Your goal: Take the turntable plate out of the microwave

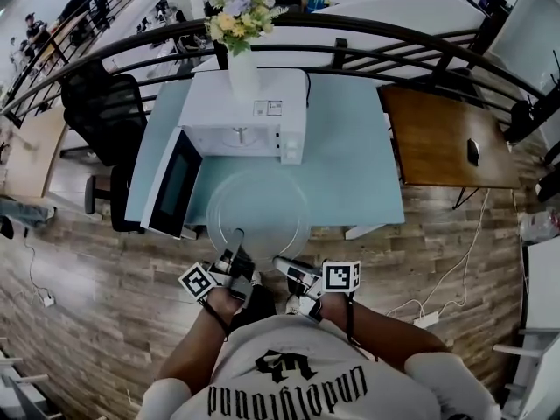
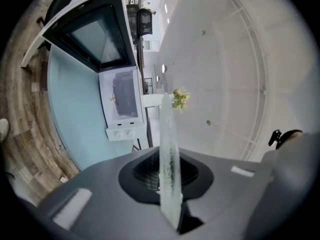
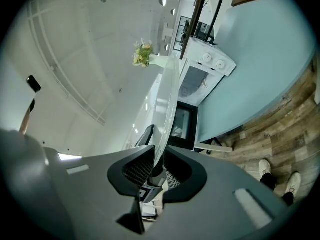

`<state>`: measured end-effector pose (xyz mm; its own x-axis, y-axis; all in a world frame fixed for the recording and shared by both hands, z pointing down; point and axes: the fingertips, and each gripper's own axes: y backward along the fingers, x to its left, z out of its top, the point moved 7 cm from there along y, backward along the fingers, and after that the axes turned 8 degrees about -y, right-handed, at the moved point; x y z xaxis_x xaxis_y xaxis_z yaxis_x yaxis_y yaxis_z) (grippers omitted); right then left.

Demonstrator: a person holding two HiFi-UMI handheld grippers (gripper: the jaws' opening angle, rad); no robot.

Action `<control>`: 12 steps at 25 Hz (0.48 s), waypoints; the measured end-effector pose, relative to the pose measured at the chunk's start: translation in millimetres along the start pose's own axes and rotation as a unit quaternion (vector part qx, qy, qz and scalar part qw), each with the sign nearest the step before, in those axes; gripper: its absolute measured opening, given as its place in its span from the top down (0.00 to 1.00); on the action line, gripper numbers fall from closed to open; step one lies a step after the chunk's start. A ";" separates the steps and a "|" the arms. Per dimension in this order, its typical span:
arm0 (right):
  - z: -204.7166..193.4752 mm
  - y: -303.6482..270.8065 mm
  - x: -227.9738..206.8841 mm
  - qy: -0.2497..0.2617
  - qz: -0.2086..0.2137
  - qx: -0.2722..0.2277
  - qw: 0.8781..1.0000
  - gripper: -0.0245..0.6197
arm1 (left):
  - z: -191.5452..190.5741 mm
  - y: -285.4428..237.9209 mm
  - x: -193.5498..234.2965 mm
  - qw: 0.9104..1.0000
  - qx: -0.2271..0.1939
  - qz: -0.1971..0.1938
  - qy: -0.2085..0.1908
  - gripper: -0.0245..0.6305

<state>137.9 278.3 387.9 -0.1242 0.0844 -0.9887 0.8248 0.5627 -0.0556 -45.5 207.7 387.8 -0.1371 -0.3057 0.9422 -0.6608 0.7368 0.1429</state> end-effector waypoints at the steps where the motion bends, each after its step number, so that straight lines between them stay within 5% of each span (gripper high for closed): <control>1: -5.8 3.5 1.5 -0.002 0.001 0.000 1.000 0.88 | -3.3 4.9 -3.6 1.000 0.000 0.001 0.000 0.85; 12: -61.3 13.3 20.7 0.010 0.008 -0.017 1.000 0.88 | -9.7 51.7 -25.5 1.000 0.021 -0.020 0.000 0.85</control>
<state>112.5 338.0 375.2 -0.1223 0.1103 -0.9863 0.8078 0.5885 -0.0344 -69.0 259.5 374.2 -0.1100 -0.3333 0.9364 -0.6963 0.6981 0.1668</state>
